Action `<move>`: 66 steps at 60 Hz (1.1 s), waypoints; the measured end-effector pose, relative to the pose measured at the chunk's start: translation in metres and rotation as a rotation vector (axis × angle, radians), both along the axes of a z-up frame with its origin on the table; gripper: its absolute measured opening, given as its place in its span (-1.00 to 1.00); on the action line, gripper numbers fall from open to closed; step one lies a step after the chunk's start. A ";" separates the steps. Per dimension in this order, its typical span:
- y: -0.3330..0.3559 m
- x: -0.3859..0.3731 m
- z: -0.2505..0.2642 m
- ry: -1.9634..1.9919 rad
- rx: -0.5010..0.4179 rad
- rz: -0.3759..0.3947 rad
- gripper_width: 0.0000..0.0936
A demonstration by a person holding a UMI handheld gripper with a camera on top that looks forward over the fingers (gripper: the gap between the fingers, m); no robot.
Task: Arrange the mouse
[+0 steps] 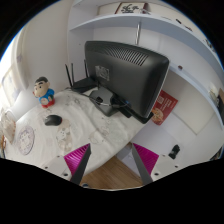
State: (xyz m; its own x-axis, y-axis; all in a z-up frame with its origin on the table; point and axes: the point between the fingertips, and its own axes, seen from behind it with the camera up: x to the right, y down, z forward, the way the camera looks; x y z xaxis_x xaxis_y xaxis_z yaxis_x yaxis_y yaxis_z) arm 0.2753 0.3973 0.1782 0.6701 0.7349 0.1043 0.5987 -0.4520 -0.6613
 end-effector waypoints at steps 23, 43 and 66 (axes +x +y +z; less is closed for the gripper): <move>-0.013 -0.034 -0.010 0.017 0.009 0.161 0.84; -0.074 -0.092 -0.026 0.050 -0.017 0.428 0.84; -0.133 -0.159 -0.069 0.112 -0.007 0.679 0.83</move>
State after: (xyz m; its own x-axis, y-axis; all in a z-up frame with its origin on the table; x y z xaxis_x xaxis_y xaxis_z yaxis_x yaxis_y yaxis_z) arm 0.1162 0.2639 0.1095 0.0673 0.9962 0.0549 0.6787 -0.0054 -0.7344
